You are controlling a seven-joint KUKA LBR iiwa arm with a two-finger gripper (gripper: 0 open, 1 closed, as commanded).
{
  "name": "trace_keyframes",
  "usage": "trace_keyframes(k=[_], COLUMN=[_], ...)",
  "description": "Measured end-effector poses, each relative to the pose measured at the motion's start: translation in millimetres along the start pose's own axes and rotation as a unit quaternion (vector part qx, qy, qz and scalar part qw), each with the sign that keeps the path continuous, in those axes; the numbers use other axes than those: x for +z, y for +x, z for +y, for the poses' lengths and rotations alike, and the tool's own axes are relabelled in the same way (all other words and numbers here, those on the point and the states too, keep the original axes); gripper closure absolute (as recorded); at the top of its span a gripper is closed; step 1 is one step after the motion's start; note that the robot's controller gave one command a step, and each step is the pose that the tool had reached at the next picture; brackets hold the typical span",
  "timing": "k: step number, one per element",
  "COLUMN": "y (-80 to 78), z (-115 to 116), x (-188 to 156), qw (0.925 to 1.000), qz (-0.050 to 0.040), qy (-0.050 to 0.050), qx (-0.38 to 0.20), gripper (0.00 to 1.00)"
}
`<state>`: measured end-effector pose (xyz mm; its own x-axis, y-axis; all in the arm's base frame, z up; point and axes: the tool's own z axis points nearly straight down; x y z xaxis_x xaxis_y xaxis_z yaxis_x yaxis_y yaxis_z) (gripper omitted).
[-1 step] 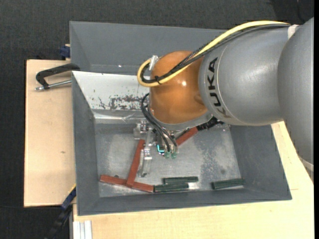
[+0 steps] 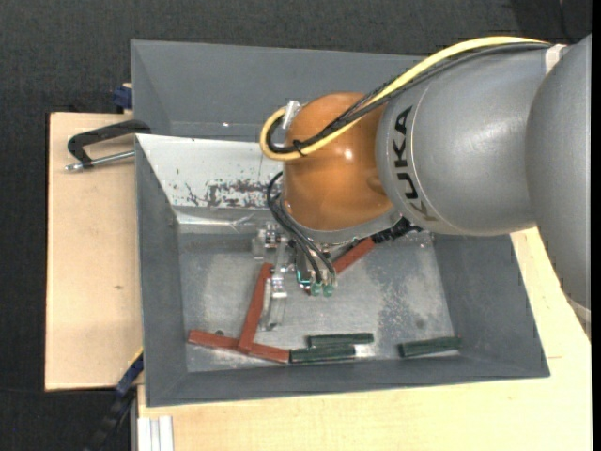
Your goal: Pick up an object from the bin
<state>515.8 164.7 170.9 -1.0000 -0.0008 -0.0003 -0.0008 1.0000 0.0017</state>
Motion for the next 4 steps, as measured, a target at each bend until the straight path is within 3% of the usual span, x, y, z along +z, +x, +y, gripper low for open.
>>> trace_keyframes(k=[1,2,3,4], y=[2.7,6.5,-11.4,-11.4], z=[-10,9,-23,-23], x=[32,98,100,100], qw=[0.9959,0.9833,0.9689,0.9688], qz=[-0.0047,0.0006,-0.0014,-0.0013], qy=[-0.001,0.001,0.000,0.000], qx=[-0.090,-0.182,-0.247,-0.248], gripper=[0.00,0.00,1.00,1.00])
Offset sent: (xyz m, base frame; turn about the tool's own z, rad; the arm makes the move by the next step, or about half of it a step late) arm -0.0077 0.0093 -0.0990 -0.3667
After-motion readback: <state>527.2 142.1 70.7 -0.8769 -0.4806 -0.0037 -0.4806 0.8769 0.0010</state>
